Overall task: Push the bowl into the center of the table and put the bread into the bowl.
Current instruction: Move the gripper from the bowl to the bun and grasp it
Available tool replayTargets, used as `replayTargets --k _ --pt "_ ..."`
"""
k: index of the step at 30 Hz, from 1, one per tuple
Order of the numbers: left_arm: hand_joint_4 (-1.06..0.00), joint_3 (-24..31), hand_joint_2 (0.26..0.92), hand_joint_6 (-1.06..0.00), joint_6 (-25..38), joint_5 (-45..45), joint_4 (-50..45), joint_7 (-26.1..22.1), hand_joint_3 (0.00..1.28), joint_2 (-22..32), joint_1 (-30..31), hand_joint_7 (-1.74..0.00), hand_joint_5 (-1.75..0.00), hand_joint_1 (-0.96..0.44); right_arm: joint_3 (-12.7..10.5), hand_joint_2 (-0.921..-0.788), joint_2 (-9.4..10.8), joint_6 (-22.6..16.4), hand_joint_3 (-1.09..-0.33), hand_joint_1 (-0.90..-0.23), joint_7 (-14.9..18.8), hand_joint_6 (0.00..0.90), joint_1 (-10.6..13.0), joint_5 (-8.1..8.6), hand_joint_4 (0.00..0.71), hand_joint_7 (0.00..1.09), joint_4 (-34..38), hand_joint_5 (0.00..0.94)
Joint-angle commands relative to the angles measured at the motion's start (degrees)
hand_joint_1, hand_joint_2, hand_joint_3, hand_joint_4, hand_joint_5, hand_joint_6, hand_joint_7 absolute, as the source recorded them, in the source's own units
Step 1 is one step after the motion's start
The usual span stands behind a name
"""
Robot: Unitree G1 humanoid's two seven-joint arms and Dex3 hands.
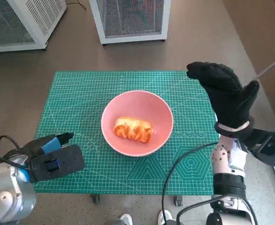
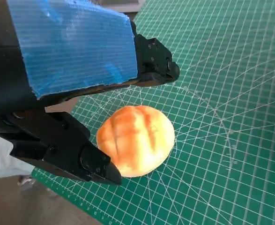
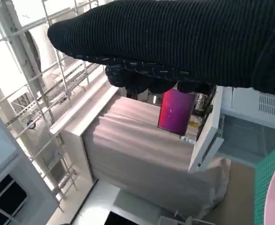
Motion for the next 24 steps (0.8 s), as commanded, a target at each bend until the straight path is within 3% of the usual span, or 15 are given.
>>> replayTargets --k 1,2,8,9,10,12,13,19,24 --pt "-0.28 -1.64 0.784 -0.43 -0.78 1.59 3.20 0.70 0.03 -1.16 -1.25 -0.05 -0.03 -0.02 0.00 -0.921 -0.48 -0.14 -0.636 -0.603 -0.36 0.321 0.10 -0.81 0.233 0.00 0.87 0.001" --pt "-0.29 -1.79 0.787 -0.45 -1.14 1.74 4.06 1.06 0.03 -1.46 -1.36 -0.05 -0.03 -0.02 0.00 -0.921 -0.51 -0.21 -0.636 -0.603 -0.42 0.321 0.10 -0.89 0.233 0.00 0.83 0.001" --pt "-0.73 -2.08 0.839 -0.70 -3.05 2.92 7.05 3.29 0.04 -2.71 -1.10 -0.10 -0.12 0.03 -0.01 -0.921 -0.66 -0.18 -0.637 -0.601 -0.58 0.321 0.20 -1.00 0.234 0.00 0.40 0.001" --pt "-0.71 -2.05 0.868 -0.75 -3.34 3.04 7.25 3.63 0.06 -2.82 -0.97 -0.17 -0.52 0.15 0.00 -0.921 -0.68 -0.16 -0.637 -0.598 -0.58 0.321 0.21 -0.98 0.234 0.00 0.35 0.001" --pt "-0.69 -1.93 0.879 -0.74 -3.76 3.15 7.18 4.00 0.07 -2.87 -0.71 -0.25 -0.67 0.19 0.01 -0.921 -0.70 -0.18 -0.637 -0.598 -0.59 0.321 0.22 -0.98 0.234 0.00 0.32 0.001" --pt "-0.69 -1.73 0.903 -0.65 -4.45 3.33 6.88 4.50 0.08 -2.96 -0.43 -0.71 -1.01 0.12 -0.05 -0.921 -0.79 -0.19 -0.638 -0.595 -0.56 0.321 0.14 -0.91 0.234 0.00 0.46 0.001" --pt "-0.69 -1.58 0.910 -0.64 -4.75 3.40 6.69 4.67 0.08 -2.99 -0.28 -0.83 -1.11 0.08 -0.07 -0.921 -0.81 -0.19 -0.638 -0.593 -0.56 0.322 0.13 -0.89 0.234 0.00 0.49 0.001" --pt "-0.67 0.43 0.917 -0.67 -6.94 3.02 4.32 5.07 0.07 -2.43 1.17 -0.96 -1.31 0.01 0.02 -0.921 -0.63 -0.11 -0.640 -0.587 -0.47 0.322 0.30 -0.74 0.234 0.00 0.34 0.001" --pt "-0.67 3.17 0.914 -0.68 -8.85 2.23 2.15 5.12 0.07 -2.30 2.07 -0.97 -1.32 0.00 0.03 -0.921 -0.61 -0.13 -0.641 -0.589 -0.49 0.322 0.24 -0.79 0.233 0.00 0.57 0.000"
